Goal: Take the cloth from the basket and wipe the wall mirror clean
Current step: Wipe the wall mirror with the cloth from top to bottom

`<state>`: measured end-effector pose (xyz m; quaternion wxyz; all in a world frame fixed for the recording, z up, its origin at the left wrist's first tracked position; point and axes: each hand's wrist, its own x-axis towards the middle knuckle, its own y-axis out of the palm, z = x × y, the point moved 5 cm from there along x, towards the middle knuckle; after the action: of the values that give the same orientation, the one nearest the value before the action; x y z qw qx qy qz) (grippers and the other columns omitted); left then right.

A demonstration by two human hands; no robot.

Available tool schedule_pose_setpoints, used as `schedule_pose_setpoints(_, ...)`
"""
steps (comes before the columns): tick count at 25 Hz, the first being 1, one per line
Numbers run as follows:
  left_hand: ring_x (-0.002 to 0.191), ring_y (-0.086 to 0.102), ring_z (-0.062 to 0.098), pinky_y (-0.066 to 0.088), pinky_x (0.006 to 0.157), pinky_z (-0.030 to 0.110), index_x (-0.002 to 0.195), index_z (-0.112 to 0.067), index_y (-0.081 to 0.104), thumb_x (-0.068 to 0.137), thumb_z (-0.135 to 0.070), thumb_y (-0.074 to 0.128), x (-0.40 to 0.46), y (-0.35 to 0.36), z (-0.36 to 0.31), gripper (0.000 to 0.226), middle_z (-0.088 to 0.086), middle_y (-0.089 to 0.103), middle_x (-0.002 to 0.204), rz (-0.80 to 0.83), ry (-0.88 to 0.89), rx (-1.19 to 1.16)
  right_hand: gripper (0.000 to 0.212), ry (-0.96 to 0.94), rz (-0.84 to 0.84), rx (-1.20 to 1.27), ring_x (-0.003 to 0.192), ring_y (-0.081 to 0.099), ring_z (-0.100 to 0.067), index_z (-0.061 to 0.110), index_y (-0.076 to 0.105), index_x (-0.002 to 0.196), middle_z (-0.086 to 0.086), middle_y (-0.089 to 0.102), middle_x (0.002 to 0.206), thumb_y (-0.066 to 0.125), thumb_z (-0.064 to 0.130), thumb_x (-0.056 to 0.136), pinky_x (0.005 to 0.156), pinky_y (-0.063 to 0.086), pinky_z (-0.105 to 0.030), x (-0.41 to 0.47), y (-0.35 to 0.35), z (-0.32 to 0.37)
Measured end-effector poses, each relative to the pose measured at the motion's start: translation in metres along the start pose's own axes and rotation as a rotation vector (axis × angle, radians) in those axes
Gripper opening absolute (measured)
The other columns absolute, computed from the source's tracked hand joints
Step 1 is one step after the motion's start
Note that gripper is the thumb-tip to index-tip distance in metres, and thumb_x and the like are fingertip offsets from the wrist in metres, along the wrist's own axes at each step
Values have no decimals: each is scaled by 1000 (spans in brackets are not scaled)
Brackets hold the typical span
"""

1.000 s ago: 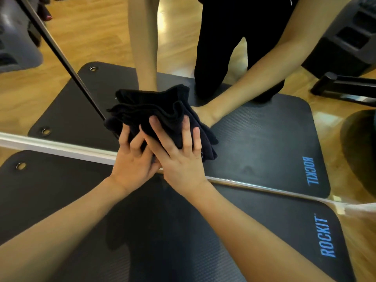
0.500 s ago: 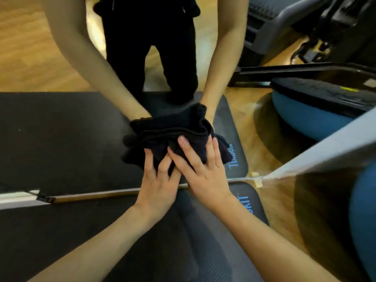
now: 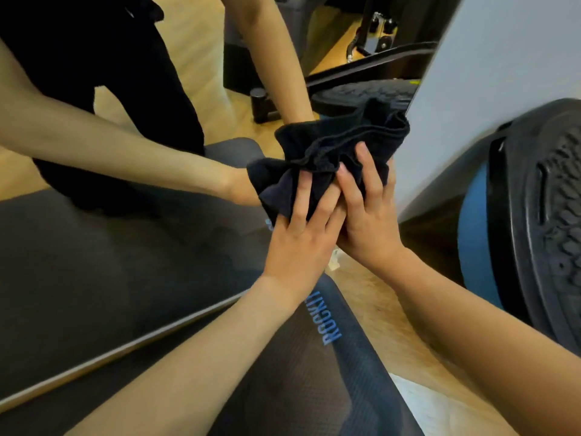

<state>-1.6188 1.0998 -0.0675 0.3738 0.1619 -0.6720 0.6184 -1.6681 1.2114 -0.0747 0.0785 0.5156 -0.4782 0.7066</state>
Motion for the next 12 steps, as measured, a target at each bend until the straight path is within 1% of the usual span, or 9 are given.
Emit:
schedule_pose_setpoints(1, 147, 20, 40, 49, 109, 49, 150, -17, 42, 108, -11, 40, -3, 7, 0, 43, 6, 21, 159, -1, 30, 10, 95, 26, -13, 6, 144, 33, -58, 28, 10, 162, -18, 20, 161, 77, 26, 94, 123, 25, -64, -6, 5, -3)
schedule_pose_setpoints(2, 148, 19, 39, 51, 106, 48, 151, -17, 43, 107, -11, 42, -6, 13, 0, 44, 6, 19, 160, 10, 57, 27, 98, 49, -32, 17, 148, 29, -53, 30, 10, 162, -20, 22, 158, 79, 24, 92, 126, 21, -60, -10, 8, -4)
schedule_pose_setpoints(4, 150, 16, 37, 53, 104, 45, 152, -16, 42, 107, -11, 42, -16, 23, -1, 45, 6, 16, 162, 38, 94, 47, 113, 77, -46, 36, 152, 21, -40, 33, 2, 164, -19, 17, 161, 83, 21, 87, 127, 16, -56, -19, 14, -4)
schedule_pose_setpoints(5, 150, 16, 36, 53, 103, 43, 152, -16, 41, 107, -10, 41, -23, 29, -1, 45, 5, 16, 162, 37, 108, 50, 116, 81, -44, 39, 153, 19, -38, 33, -1, 164, -15, 9, 167, 84, 20, 86, 126, 17, -57, -26, 18, -2)
schedule_pose_setpoints(7, 150, 17, 32, 52, 105, 41, 153, -18, 42, 108, -9, 38, -38, 40, 2, 46, 3, 17, 162, 35, 124, 58, 113, 96, -6, 33, 155, 16, -40, 31, 0, 163, -6, -7, 172, 83, 19, 87, 123, 22, -64, -42, 30, 6)
schedule_pose_setpoints(10, 151, 18, 27, 41, 112, 41, 155, -21, 45, 108, -9, 33, -68, 58, 10, 50, 0, 18, 162, 53, 174, 83, 108, 144, 81, 44, 158, 5, -39, 25, 1, 162, -14, -7, 169, 79, 15, 88, 123, 19, -68, -75, 50, 18)
schedule_pose_setpoints(12, 152, 20, 24, 32, 116, 42, 155, -21, 45, 108, -8, 30, -83, 63, 14, 51, 0, 20, 163, 93, 204, 70, 106, 206, 185, 79, 156, 3, -46, 19, 3, 159, -16, -6, 168, 80, 11, 86, 123, 18, -70, -93, 56, 26)
